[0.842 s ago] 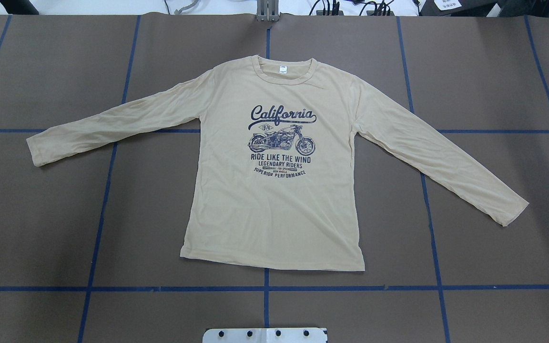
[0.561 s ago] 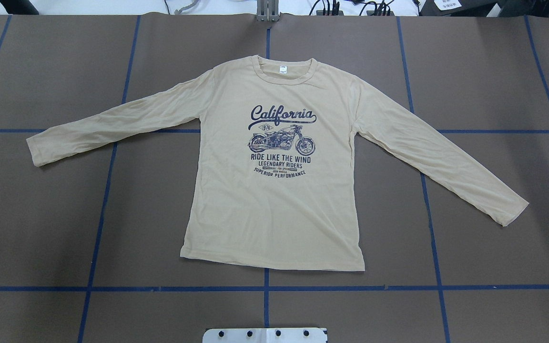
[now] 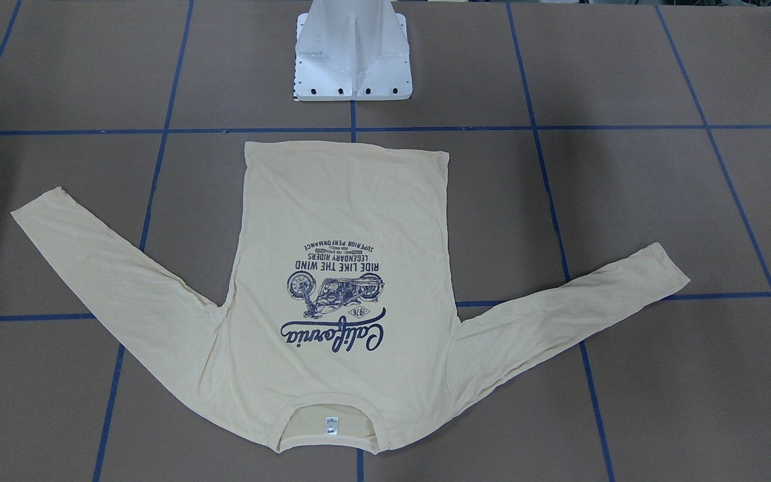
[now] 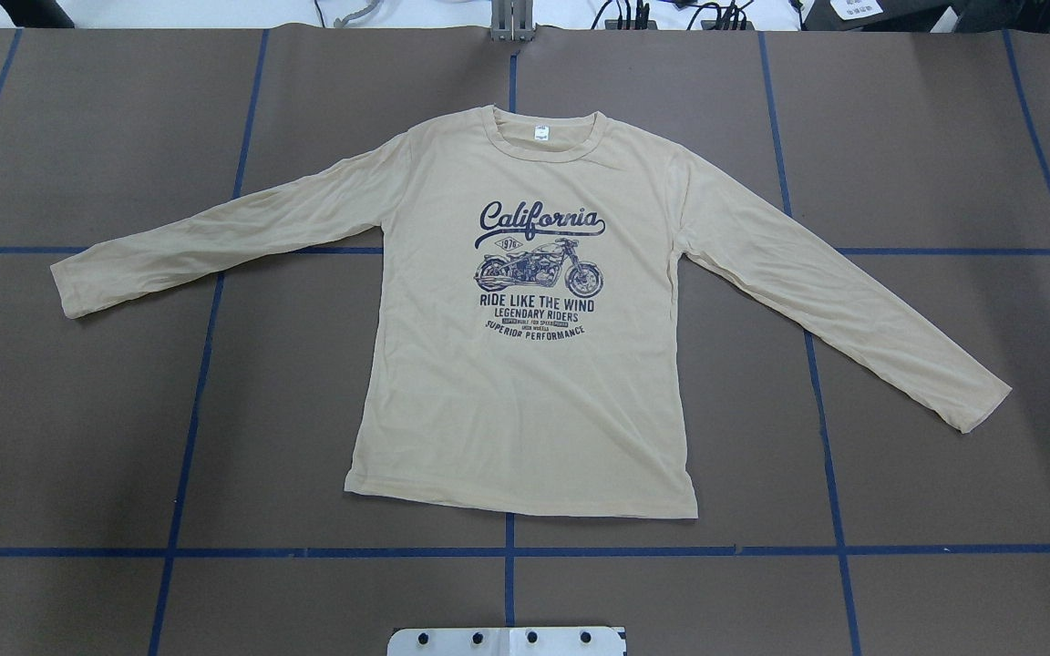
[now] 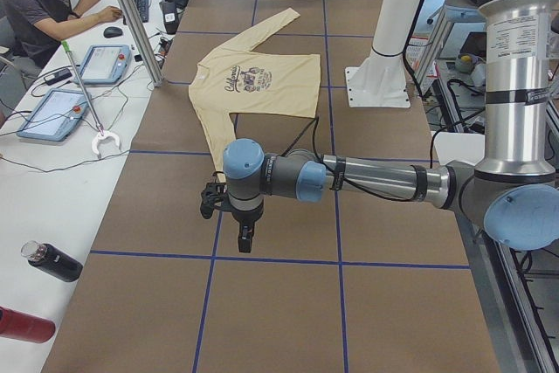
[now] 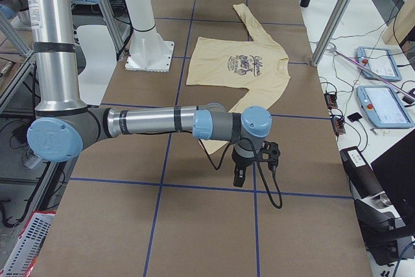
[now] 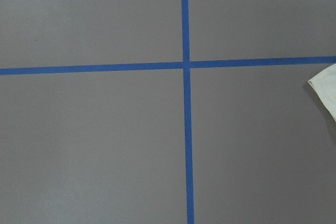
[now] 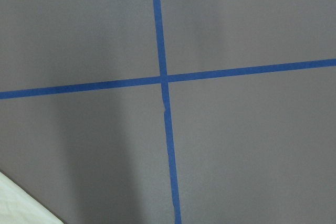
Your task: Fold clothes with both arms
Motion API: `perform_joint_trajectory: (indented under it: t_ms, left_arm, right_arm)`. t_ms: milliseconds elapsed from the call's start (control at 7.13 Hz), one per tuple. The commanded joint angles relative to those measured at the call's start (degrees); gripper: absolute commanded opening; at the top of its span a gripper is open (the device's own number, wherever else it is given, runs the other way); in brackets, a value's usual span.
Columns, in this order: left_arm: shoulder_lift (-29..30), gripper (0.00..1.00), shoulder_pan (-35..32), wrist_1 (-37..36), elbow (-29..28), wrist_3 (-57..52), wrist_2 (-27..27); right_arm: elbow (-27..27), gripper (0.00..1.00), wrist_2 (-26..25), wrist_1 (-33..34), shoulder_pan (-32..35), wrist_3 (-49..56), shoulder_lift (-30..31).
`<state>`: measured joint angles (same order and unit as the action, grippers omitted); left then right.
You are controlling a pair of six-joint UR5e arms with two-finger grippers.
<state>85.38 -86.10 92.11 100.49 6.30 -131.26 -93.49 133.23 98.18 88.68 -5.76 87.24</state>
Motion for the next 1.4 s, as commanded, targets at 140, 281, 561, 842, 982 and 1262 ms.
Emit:
perform_joint_trajectory:
  t_ms: [140,281,561,842,982,1262]
  left_arm:
    - [5.3,1.00,-0.9,0.4,0.9,0.6,-0.2]
    - [8.1,1.00,-0.7,0.7,0.8,0.6,-0.3]
    - [8.3,1.00,0.0,3.9,1.8,0.0,-0.4]
    - [5.2,1.00,0.3,15.2,0.2,0.6,-1.7]
    - [5.1,1.00,1.6,15.4,-0.2,0.0,-2.1]
    - [5.7,1.00,2.3,16.5,-0.6,0.6,-2.6]
  right_arm:
    - [-1.3,1.00,3.3,-3.1,-0.5,-1.0,-1.2]
    - [-1.3,1.00,3.3,-7.9,-2.4,-3.4,-1.3]
    - [-0.5,1.00,3.9,-16.0,-5.3,-12.2,-1.9]
    - [-0.3,1.00,4.0,-20.3,-11.6,-12.7,-1.3]
    - [-0.6,1.00,4.0,-21.0,-12.9,-14.9,-0.2]
    - [-1.9,1.00,3.7,-35.3,-17.3,-29.5,5.3]
